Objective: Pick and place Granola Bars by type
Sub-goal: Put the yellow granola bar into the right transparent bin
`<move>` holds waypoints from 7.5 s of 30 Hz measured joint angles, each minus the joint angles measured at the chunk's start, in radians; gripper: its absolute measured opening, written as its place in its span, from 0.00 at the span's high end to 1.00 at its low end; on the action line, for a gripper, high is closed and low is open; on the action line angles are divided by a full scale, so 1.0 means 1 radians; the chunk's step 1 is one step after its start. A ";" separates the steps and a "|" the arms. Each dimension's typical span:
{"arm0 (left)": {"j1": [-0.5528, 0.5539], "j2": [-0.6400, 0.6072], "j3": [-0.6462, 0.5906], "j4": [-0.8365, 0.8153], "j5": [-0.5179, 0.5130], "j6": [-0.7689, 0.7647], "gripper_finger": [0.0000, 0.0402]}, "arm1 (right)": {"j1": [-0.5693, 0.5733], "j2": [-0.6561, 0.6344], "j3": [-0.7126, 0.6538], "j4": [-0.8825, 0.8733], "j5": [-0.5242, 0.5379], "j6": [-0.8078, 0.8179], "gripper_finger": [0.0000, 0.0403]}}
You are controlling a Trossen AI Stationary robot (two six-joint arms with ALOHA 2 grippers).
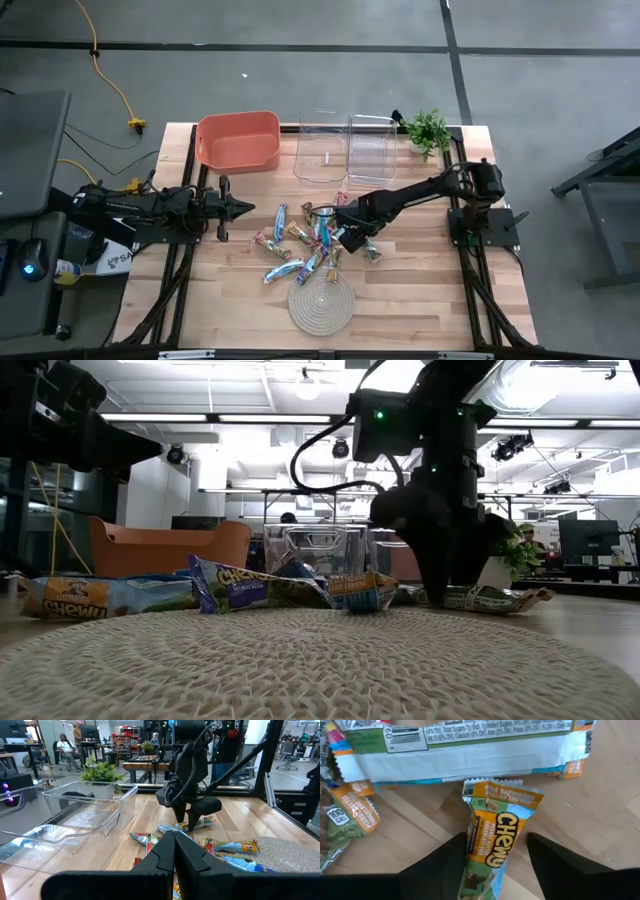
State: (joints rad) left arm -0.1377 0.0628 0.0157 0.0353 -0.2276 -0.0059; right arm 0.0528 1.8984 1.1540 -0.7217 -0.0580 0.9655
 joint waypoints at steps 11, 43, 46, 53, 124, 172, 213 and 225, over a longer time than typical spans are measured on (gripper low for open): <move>0.000 0.000 0.000 0.000 0.000 0.000 1.00 | 0.000 0.003 -0.001 -0.006 0.018 0.058 0.66; 0.000 0.000 0.000 0.000 0.000 0.000 1.00 | 0.002 -0.319 -0.005 0.172 0.272 0.089 0.81; 0.000 0.000 0.000 0.000 0.000 0.000 1.00 | -0.028 -0.368 -0.004 0.208 0.338 0.072 0.81; 0.000 0.000 0.000 0.000 0.001 0.000 1.00 | -0.185 -0.431 -0.003 0.241 0.420 -0.008 0.81; 0.000 0.000 0.000 0.000 0.000 0.000 1.00 | -0.650 -0.202 -0.003 0.226 0.155 -0.283 0.53; 0.000 0.000 0.000 0.000 0.000 0.000 1.00 | -0.323 -0.519 -0.003 0.447 -0.047 -0.726 0.55; 0.000 0.000 0.000 0.000 0.001 0.000 1.00 | -0.032 -0.030 0.179 -0.092 0.075 -1.466 0.55; 0.000 0.000 0.000 0.000 0.001 0.000 1.00 | -0.082 -0.028 0.120 0.001 0.029 -1.490 0.55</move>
State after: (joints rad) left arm -0.1375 0.0628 0.0155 0.0353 -0.2268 -0.0059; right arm -0.0288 1.8702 1.2742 -0.7211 -0.0286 -0.5247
